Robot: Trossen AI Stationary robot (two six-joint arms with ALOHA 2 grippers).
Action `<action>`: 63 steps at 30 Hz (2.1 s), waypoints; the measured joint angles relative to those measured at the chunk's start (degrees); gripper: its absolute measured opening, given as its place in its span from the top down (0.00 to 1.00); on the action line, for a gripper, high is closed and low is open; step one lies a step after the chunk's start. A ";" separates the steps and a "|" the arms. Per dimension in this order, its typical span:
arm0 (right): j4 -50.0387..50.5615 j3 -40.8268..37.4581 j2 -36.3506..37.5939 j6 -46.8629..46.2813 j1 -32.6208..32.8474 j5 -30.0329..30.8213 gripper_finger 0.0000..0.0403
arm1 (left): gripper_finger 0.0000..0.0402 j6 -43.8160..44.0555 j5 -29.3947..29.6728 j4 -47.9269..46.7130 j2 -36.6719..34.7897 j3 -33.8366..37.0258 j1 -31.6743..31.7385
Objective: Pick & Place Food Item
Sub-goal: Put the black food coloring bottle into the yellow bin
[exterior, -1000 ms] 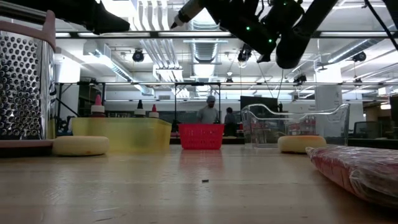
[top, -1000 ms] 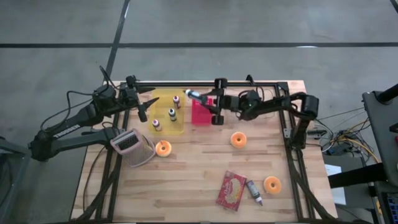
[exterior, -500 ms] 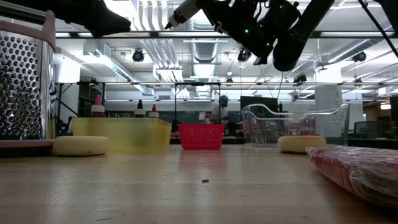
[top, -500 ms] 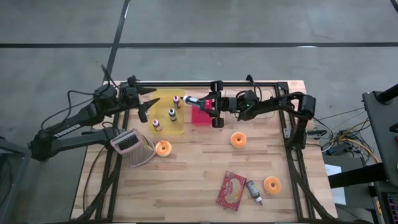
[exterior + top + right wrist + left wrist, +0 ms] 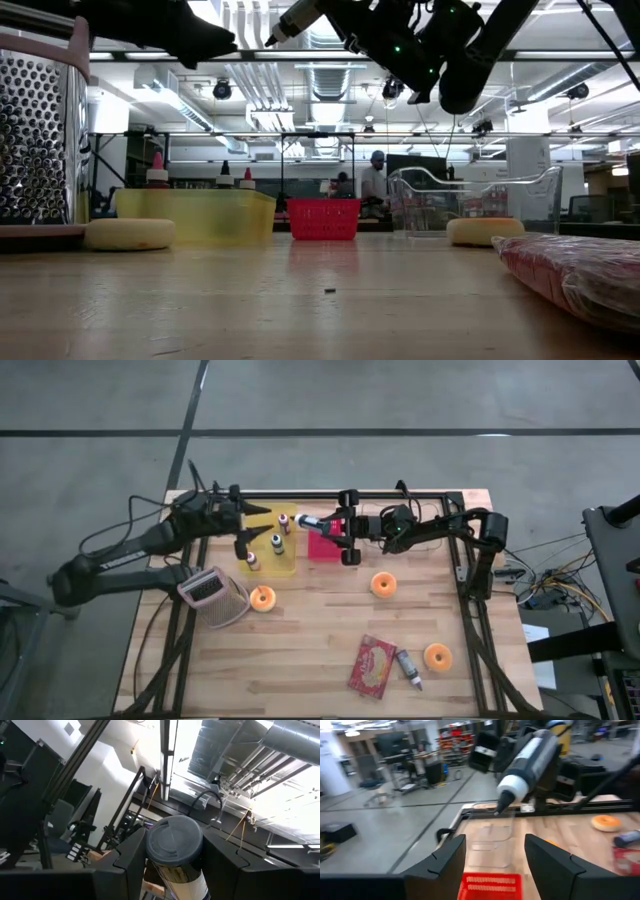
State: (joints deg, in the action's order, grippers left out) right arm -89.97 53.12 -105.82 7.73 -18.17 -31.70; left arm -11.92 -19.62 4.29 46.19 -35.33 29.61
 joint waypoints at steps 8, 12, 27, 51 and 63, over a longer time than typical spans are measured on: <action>0.07 0.00 0.00 -0.27 0.00 -0.11 0.60 | 0.49 -4.85 -3.16 5.01 5.15 0.01 -0.04; 0.60 0.00 0.00 -0.09 -0.01 -0.19 0.61 | 0.49 -5.52 -3.34 8.24 6.05 -0.07 -0.15; 1.36 -0.02 0.00 0.82 -0.02 0.15 0.60 | 0.49 -6.64 -5.37 14.91 11.04 -0.11 -0.22; 2.81 -0.03 0.00 1.47 -0.04 0.41 0.58 | 0.49 -7.43 -9.62 18.23 21.00 -5.56 -0.92; 2.78 -0.04 0.00 1.42 -0.09 0.33 0.59 | 0.49 -7.65 -10.92 17.95 22.56 -5.88 -0.96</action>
State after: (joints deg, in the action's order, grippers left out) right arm -87.20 53.08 -105.82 9.15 -18.26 -31.38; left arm -19.57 -30.54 22.24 68.75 -41.21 28.64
